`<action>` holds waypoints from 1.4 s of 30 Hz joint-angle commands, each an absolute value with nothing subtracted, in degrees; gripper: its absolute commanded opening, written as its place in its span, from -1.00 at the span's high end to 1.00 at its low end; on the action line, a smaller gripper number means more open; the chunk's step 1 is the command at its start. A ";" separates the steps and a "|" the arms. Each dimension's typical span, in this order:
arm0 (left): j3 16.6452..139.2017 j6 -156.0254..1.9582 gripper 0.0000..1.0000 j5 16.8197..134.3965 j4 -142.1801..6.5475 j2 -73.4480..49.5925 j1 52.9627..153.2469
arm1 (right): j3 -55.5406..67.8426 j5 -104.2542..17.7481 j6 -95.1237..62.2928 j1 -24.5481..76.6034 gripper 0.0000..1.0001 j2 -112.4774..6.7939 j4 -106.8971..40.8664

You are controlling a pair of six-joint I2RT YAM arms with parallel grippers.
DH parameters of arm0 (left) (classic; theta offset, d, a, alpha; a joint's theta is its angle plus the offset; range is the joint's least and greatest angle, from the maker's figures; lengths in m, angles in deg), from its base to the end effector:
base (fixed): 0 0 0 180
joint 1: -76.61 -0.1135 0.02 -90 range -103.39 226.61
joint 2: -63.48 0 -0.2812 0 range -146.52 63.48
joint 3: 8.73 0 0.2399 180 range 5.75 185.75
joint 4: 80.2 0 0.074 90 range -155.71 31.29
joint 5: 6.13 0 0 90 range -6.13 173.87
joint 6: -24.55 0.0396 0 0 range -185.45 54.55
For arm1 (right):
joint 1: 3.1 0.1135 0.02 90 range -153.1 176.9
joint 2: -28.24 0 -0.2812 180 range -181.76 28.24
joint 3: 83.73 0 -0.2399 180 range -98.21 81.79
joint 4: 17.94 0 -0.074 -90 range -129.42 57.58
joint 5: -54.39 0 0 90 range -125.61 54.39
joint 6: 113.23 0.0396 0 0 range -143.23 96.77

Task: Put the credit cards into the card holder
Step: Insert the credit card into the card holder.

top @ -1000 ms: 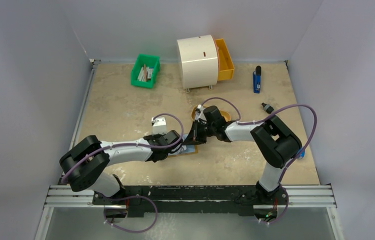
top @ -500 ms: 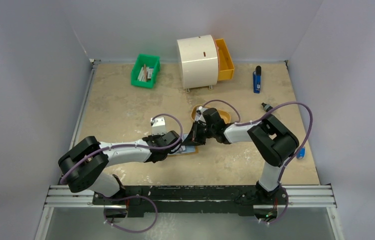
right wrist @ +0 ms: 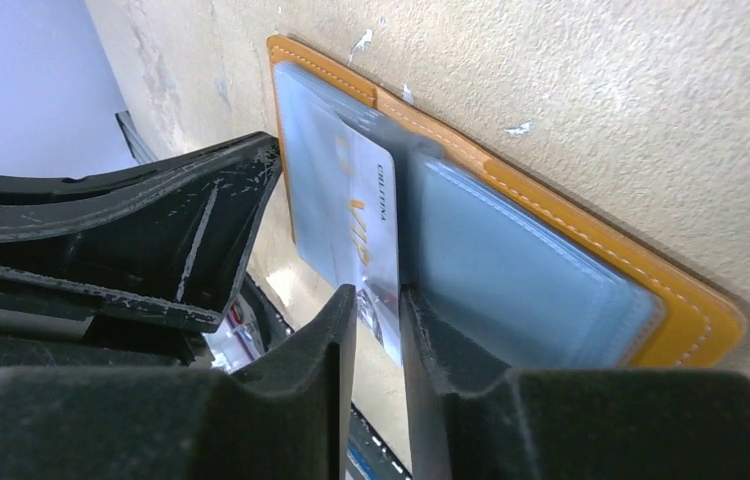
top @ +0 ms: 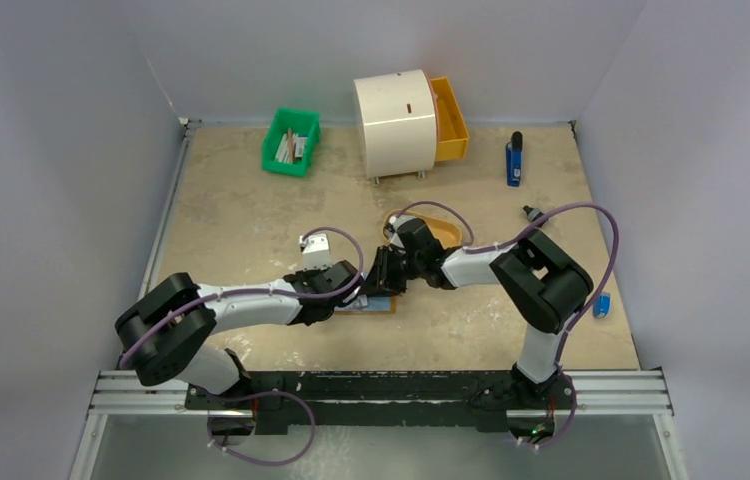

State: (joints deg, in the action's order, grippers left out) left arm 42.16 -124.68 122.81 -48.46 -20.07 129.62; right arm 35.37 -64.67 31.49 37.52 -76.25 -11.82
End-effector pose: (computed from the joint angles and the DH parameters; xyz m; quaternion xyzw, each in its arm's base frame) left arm 0.1617 -0.1733 0.1689 -0.1236 0.9140 0.0078 0.3863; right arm 0.2534 0.2427 0.1543 -0.0036 0.8751 0.4682 0.1221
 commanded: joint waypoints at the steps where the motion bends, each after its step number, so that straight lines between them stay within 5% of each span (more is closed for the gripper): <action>1: 40.93 -126.54 0.96 118.78 -49.74 -19.09 129.60 | 32.76 -63.11 30.03 38.50 0.39 -74.94 -14.68; 30: 40.64 -126.98 0.99 117.03 -51.17 -16.81 129.52 | 26.93 -64.02 27.14 40.44 0.27 -77.54 -20.81; 37: 41.75 -126.76 0.95 121.57 -46.91 -14.32 129.52 | 25.21 -59.15 24.04 40.40 -0.13 -72.43 -32.79; 42: 42.15 -126.02 0.68 123.51 -45.32 -10.48 129.47 | 24.07 -54.94 21.87 40.34 -0.29 -67.99 -39.74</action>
